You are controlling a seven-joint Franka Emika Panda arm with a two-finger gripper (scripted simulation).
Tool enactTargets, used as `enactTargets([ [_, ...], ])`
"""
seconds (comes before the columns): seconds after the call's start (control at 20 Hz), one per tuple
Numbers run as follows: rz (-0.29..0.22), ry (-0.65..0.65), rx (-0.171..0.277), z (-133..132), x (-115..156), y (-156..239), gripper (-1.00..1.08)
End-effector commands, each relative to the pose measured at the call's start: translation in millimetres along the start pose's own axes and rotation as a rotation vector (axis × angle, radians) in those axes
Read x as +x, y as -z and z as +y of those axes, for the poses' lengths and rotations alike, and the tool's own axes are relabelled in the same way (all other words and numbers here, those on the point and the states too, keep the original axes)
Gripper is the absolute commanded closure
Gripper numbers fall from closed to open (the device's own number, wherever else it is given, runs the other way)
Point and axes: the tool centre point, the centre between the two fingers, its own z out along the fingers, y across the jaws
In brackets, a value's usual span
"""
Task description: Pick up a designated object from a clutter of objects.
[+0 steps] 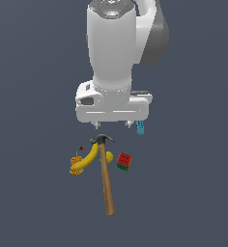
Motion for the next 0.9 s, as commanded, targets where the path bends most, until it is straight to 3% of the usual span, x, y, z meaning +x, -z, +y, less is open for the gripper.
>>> enactTargets([
  [0.0, -0.007, 0.018, 0.001, 3.0, 10.0, -20.9, -0.92],
  [0.5, -0.031, 0.093, 0.002, 15.6, 41.9, -114.0, -0.92],
  [0.85, -0.041, 0.125, 0.003, 20.7, 49.8, -155.2, -0.92],
])
